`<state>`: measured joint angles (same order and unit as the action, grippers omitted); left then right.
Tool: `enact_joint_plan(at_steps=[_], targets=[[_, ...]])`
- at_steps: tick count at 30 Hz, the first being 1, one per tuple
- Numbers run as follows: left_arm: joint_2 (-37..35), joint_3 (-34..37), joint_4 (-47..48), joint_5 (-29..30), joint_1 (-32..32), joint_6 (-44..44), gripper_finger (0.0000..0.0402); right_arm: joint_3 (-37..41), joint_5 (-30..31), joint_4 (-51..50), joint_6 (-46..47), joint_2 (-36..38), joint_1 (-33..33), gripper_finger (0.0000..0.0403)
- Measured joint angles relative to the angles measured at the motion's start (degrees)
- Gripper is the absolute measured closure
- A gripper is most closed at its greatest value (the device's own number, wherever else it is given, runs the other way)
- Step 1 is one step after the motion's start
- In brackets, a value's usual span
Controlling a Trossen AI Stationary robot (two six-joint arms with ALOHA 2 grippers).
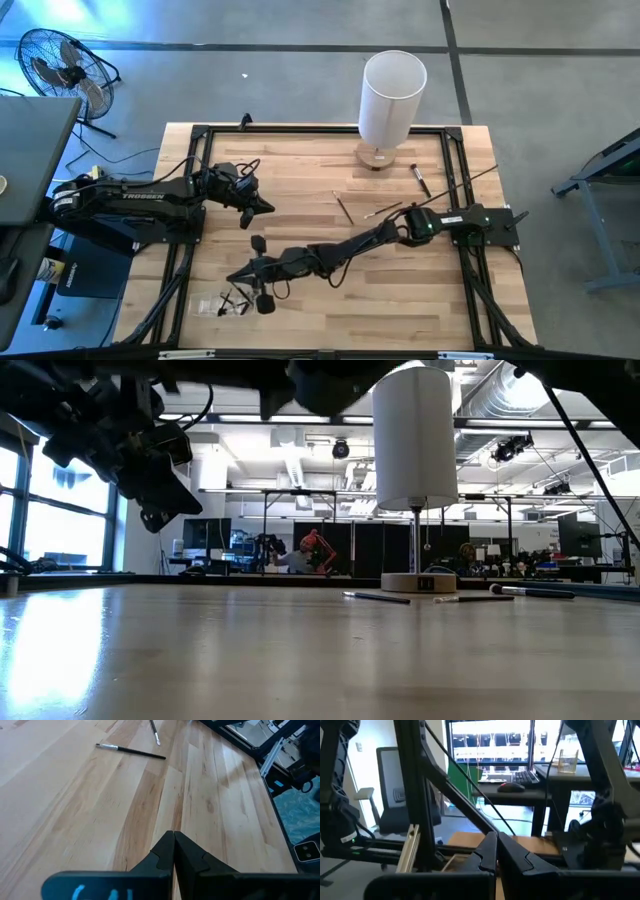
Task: Put items in baskets/containers
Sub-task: Put the eyeshadow brush into the transparent organizer
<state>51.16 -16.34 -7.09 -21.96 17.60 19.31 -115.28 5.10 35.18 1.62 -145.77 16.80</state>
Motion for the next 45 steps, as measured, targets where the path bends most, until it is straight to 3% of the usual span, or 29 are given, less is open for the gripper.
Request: enact_joint_plan(at_steps=[9,20,23,26,32,34,36,39,45], targets=[[0.0,0.0,0.0,0.0,0.0,0.0,0.0401,3.3,2.0,3.1,7.0,0.0,0.0,0.0394],[0.0,0.0,0.0,0.1,0.0,0.0,0.0401,0.5,0.0,-1.5,9.0,1.0,-0.1,0.0274],[0.0,0.0,0.0,-0.2,0.0,0.0,0.0401,0.5,0.1,-13.3,9.0,5.3,-0.6,0.0253],[0.0,0.0,-0.1,-0.9,0.0,0.0,0.0401,0.4,3.1,-32.9,13.2,12.0,-1.1,0.0251],[0.0,0.0,-0.2,-1.5,0.0,0.4,0.0401,1.6,11.3,-71.9,29.2,23.0,-1.2,0.0312],[0.0,0.0,-0.2,-1.5,0.0,0.4,0.0401,4.8,12.0,-78.6,32.6,25.5,-0.4,0.0348],[0.0,0.0,-0.4,-1.1,0.0,1.0,0.0401,11.2,7.1,-78.2,33.9,28.5,0.4,0.0385],[0.1,0.0,-0.4,0.1,0.0,3.5,0.0401,25.9,1.2,-66.3,38.8,34.4,1.2,0.0389],[1.7,-2.5,-0.2,1.3,-0.2,5.0,0.0401,55.8,5.6,-46.4,56.1,49.9,3.0,0.04]])
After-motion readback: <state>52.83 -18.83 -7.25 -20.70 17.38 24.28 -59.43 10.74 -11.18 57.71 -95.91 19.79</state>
